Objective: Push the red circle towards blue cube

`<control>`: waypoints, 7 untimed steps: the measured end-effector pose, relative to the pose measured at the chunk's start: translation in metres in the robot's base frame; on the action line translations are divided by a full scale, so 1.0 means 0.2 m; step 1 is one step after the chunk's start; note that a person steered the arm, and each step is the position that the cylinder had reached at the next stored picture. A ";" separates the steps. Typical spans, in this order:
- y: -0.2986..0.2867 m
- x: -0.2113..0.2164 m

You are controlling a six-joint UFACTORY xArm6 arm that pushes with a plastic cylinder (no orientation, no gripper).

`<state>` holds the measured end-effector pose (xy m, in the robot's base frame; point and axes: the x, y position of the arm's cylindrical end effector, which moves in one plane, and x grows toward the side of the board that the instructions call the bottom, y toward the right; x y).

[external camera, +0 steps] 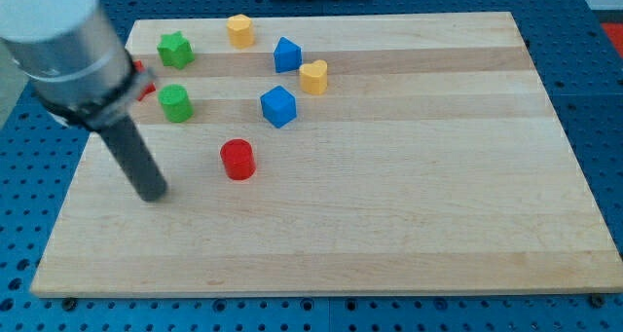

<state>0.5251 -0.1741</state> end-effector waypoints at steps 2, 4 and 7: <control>0.45 0.00; 0.15 -0.18; 0.23 -0.01</control>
<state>0.5233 -0.1277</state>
